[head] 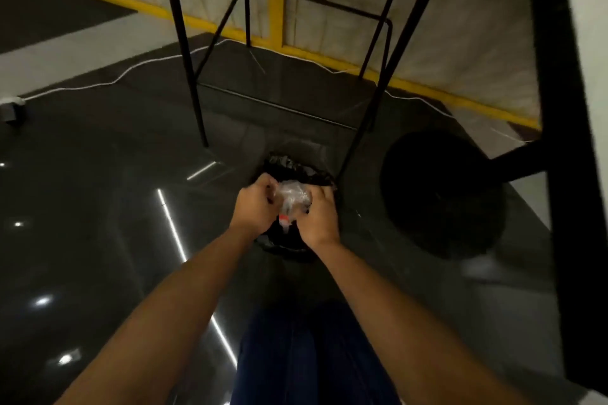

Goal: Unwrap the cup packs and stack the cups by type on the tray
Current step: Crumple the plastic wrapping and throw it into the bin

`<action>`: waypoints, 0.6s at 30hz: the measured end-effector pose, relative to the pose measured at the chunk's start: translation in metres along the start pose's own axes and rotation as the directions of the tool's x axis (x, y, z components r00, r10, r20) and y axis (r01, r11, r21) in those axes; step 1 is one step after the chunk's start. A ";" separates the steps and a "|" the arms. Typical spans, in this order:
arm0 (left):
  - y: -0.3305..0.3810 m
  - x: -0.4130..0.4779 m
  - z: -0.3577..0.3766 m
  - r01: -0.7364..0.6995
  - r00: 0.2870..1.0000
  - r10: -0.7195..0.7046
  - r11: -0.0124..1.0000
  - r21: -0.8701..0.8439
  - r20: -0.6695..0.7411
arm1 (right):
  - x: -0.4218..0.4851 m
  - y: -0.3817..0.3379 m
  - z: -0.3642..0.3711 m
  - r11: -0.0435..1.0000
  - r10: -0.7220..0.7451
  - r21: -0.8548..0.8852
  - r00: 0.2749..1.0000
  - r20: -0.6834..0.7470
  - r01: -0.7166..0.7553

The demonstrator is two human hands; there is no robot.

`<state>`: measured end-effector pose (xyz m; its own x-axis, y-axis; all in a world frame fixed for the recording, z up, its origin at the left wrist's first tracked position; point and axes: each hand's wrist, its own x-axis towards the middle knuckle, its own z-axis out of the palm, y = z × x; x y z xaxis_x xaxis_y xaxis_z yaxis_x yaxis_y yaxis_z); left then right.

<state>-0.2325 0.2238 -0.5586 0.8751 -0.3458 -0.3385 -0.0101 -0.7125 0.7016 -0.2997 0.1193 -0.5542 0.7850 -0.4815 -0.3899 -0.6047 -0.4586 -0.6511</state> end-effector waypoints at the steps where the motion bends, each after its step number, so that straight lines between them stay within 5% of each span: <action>1: -0.009 0.007 0.012 0.000 1.000 0.000 1.000 0.023 0.006 | 0.008 0.011 0.009 1.000 0.005 -0.001 1.000 0.012 -0.005; 7: -0.054 0.044 0.071 -0.005 0.997 -0.009 0.986 0.164 0.082 | 0.042 0.059 0.038 0.999 0.042 -0.013 0.992 0.122 -0.041; 14: -0.062 0.061 0.101 0.079 0.958 -0.181 0.914 0.399 0.225 | 0.059 0.076 0.042 0.989 0.107 -0.124 0.966 0.235 -0.079; 18: -0.060 0.053 0.094 0.070 0.963 -0.159 0.926 0.371 0.216 | 0.053 0.066 0.039 0.990 0.104 -0.119 0.964 0.244 -0.077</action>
<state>-0.2304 0.1911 -0.6775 0.7404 -0.3514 -0.5730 -0.1273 -0.9103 0.3938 -0.2933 0.0926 -0.6432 0.7268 -0.3295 -0.6026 -0.6748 -0.5058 -0.5374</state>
